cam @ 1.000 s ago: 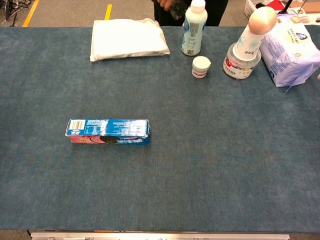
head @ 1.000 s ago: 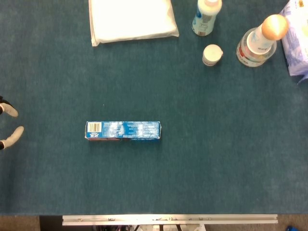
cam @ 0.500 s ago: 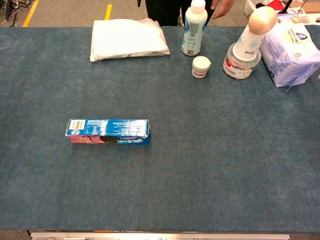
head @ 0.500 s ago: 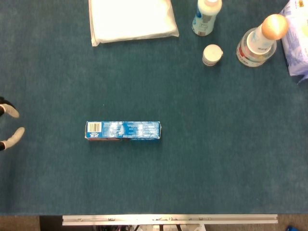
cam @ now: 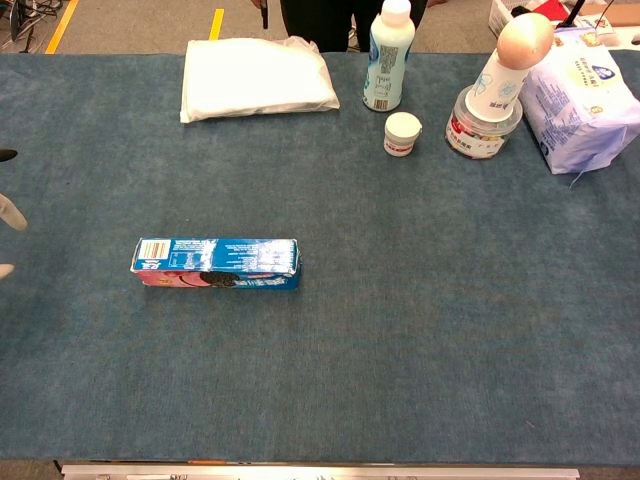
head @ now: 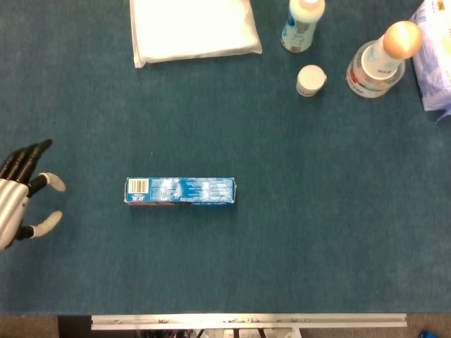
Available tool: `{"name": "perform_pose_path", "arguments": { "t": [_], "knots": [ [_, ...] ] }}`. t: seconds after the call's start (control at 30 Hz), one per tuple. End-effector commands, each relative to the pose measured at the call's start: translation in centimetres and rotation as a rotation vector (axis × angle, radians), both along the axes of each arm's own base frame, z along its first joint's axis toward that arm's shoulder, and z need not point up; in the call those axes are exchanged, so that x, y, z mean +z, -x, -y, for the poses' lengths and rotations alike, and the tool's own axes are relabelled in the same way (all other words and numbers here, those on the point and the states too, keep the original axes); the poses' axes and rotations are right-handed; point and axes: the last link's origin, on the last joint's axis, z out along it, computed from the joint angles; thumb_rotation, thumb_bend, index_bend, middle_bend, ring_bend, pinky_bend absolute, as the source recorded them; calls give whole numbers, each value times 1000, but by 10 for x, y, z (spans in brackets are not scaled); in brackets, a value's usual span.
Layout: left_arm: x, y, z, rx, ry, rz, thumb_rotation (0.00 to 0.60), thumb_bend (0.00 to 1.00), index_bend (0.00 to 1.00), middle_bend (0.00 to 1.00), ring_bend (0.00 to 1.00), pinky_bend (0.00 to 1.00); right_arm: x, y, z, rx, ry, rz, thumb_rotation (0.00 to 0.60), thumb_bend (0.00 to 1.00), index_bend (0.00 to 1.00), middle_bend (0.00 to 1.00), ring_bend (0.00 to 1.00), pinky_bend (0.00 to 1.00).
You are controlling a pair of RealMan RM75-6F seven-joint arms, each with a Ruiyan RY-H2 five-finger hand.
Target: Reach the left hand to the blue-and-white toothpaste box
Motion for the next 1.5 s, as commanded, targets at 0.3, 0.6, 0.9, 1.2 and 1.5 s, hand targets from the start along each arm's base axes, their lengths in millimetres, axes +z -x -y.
{"name": "perform_pose_path", "arguments": {
  "t": [0.3,0.6,0.9,1.2,1.5],
  "knots": [
    [-23,-21,-12,-60,94,-76,522,473,335,0,0,0,1,0,0,-3,4,2,600,0,389,298,159,378],
    [-44,-43,-19,-111,161,-95,503,512,335,0,0,0,1,1,1,-5,6,1,600,0,389,298,159,378],
    [-68,-56,-18,-147,224,-144,499,527,309,0,0,0,2,1,1,-5,7,3,600,0,389,298,159,378],
    [-80,-56,-20,-139,246,-160,498,526,288,0,0,0,3,1,0,-5,11,6,600,0,389,303,159,378],
    [-85,-49,-18,-115,265,-183,509,526,283,0,0,0,2,1,0,-6,9,2,600,0,389,303,159,378]
  ]
}}
